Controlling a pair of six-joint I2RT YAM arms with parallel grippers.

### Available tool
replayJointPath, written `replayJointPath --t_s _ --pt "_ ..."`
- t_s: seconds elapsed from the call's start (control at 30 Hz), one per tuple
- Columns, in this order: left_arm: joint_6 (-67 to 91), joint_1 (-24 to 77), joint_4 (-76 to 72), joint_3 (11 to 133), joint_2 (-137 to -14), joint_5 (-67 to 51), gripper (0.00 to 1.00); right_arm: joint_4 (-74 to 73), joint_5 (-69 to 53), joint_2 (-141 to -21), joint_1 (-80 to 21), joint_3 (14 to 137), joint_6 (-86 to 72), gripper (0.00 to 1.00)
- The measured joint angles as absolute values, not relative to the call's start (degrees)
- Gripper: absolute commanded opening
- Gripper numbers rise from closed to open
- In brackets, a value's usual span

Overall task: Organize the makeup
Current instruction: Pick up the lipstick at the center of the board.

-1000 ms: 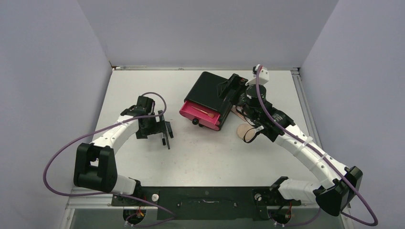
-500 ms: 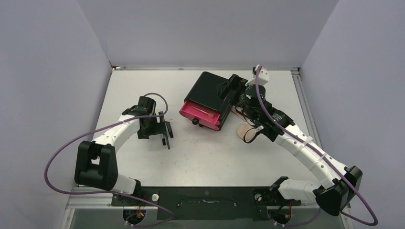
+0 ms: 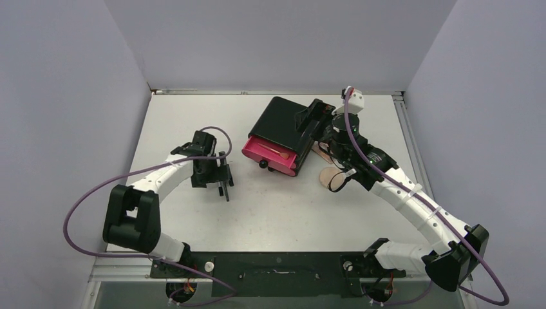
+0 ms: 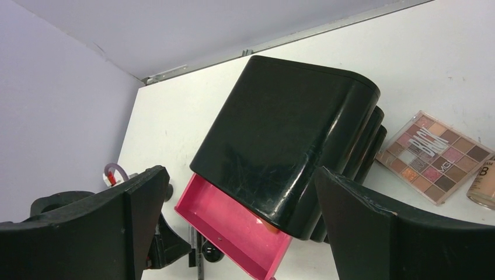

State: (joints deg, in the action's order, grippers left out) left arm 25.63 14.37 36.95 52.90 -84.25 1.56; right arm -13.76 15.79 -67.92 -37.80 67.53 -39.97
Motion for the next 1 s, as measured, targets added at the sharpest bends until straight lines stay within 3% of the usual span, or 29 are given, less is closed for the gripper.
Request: replayJointPath --t_s 0.4,0.5,0.73,1.0 --pt "28.42 20.05 35.75 52.27 -89.32 4.23 0.75 -13.80 16.12 -67.92 -37.47 67.55 -39.29 0.95" --pt "28.56 20.03 35.79 52.27 -89.32 4.75 0.69 -13.82 16.10 -67.92 -37.47 67.55 -39.51 0.95" --pt "29.21 20.03 35.83 52.27 -89.32 6.09 0.68 -15.09 15.99 -67.88 -37.47 67.59 -39.68 0.95" --pt "29.74 19.55 36.67 53.36 -90.67 7.73 0.56 -16.23 16.03 -66.63 -37.47 67.59 -39.68 0.95"
